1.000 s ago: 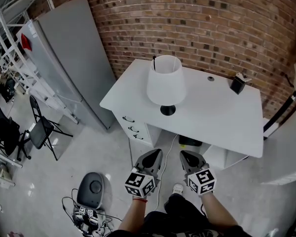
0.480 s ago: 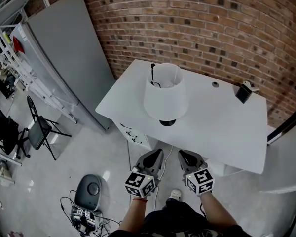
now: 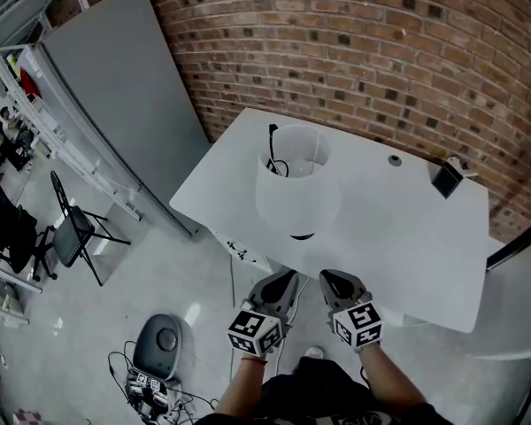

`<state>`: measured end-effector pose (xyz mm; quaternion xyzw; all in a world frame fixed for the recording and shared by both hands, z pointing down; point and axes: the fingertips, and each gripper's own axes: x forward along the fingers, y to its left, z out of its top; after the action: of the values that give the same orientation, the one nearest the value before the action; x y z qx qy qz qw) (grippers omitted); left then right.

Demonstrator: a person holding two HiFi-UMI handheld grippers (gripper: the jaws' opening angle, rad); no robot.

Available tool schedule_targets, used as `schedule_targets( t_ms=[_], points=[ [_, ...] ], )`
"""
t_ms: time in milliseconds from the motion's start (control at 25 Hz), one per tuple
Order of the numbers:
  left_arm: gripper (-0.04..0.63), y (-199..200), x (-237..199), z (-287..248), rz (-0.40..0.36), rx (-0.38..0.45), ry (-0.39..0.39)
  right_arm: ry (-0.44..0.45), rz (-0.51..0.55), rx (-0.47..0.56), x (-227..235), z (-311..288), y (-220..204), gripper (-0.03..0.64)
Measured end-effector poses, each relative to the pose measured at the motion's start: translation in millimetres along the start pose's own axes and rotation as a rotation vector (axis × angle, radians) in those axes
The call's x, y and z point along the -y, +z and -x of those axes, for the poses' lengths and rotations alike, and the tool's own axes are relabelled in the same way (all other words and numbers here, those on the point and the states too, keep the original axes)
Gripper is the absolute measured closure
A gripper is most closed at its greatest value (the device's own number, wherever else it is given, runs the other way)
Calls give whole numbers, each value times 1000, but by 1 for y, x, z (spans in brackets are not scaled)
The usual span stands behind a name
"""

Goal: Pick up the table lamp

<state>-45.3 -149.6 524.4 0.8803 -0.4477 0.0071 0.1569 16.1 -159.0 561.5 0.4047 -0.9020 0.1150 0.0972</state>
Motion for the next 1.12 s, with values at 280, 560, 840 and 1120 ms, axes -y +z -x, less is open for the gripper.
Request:
schedule_targets(
  t_ms=[280, 560, 840, 1120],
  points=[
    [588, -4, -5, -13, 56, 14, -6, 32, 18, 0, 4, -18, 1, 615],
    [588, -4, -6, -23, 93, 28, -51, 43, 30, 1, 5, -25, 1, 615],
    [578, 5, -18, -35, 161, 99, -114, 28, 45, 8, 14, -38, -3, 615],
    [488, 8, -21, -58, 194, 88, -230, 41, 87, -10, 22, -57, -6, 615]
  ],
)
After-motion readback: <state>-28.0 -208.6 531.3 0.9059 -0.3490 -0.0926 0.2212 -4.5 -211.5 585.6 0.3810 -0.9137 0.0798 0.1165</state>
